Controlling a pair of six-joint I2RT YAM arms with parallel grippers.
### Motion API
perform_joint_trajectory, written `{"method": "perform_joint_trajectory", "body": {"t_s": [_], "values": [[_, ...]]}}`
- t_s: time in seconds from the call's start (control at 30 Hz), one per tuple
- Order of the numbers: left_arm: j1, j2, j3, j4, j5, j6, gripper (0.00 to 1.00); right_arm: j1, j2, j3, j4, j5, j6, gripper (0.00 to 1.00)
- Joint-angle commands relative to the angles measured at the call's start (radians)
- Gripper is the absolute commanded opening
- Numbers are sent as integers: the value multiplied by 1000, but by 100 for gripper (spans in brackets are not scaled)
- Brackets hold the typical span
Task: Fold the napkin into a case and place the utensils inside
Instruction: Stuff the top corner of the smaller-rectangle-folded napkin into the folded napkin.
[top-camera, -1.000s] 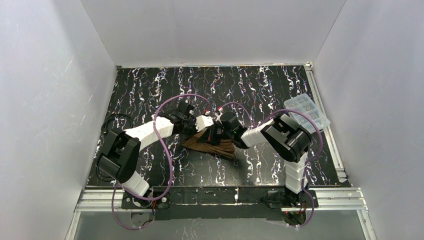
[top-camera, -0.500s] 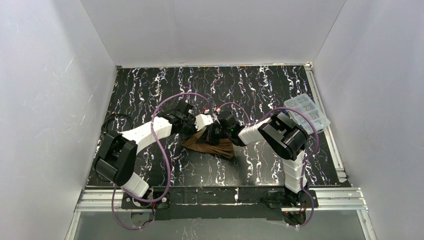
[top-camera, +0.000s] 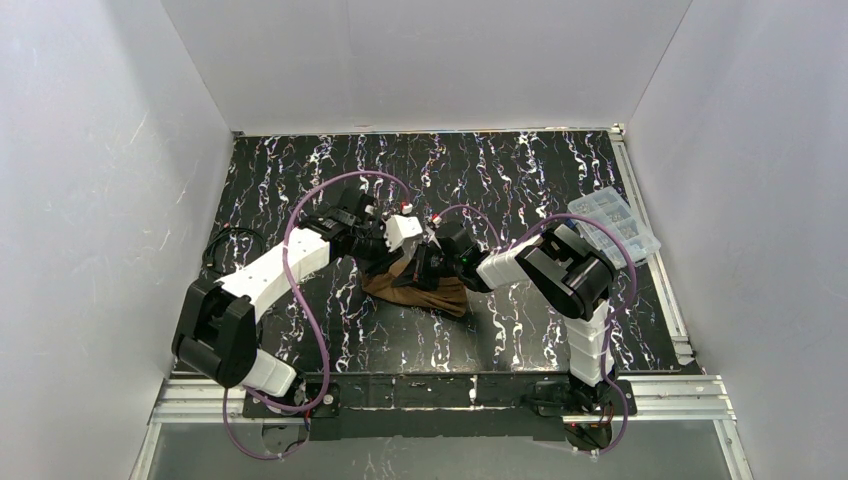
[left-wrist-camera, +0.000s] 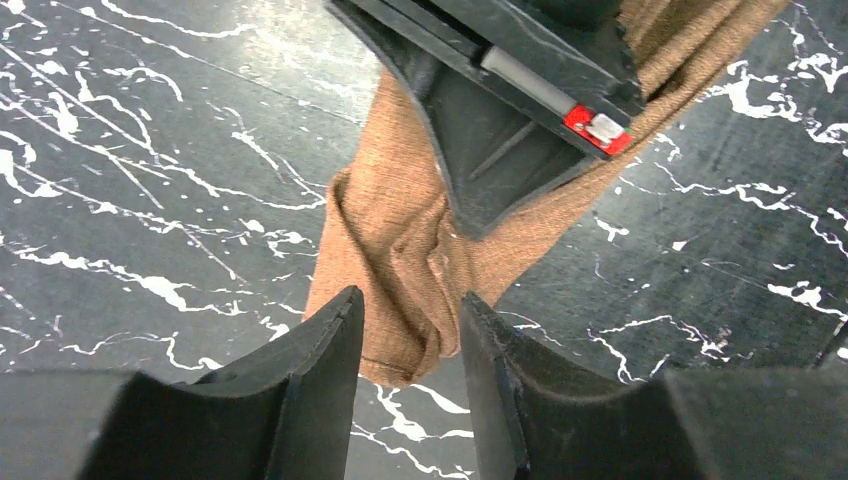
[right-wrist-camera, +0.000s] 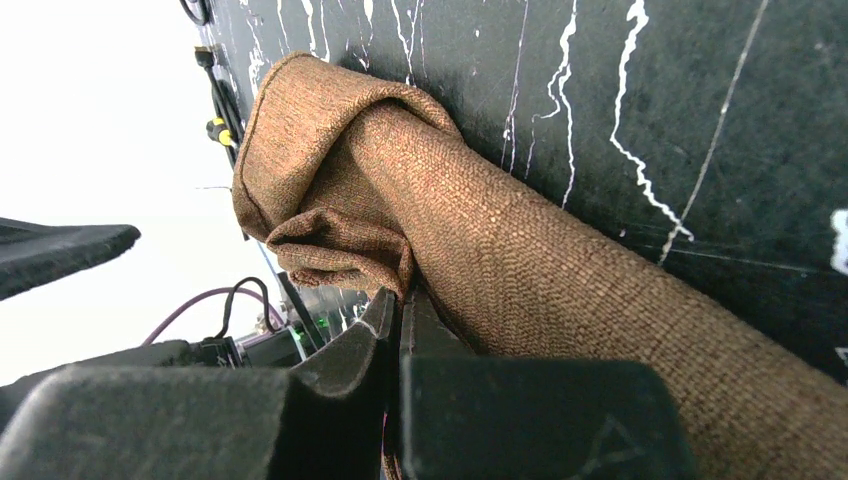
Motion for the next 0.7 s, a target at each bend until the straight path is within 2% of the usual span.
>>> {"method": "perform_joint_trajectory", "body": {"t_s": [0.0, 0.13, 0.23, 0.43, 0.53, 0.67], "values": [[-10, -24, -34, -40, 75, 36, 40, 3, 54, -22, -123, 8, -18, 1], [-30, -22, -98, 4, 72, 106, 28, 4, 58, -33, -98, -3, -4, 1], [-49, -21, -143, 82, 8, 132, 24, 4, 56, -35, -84, -10, 0, 1], [-77, 13, -183, 259, -148, 142, 22, 4, 51, -52, -26, -30, 14, 1], [-81, 22, -184, 306, -191, 138, 18, 5, 41, -69, -8, -35, 13, 1], [-92, 27, -205, 328, -220, 150, 17, 5, 35, -88, 20, -40, 18, 1]]}}
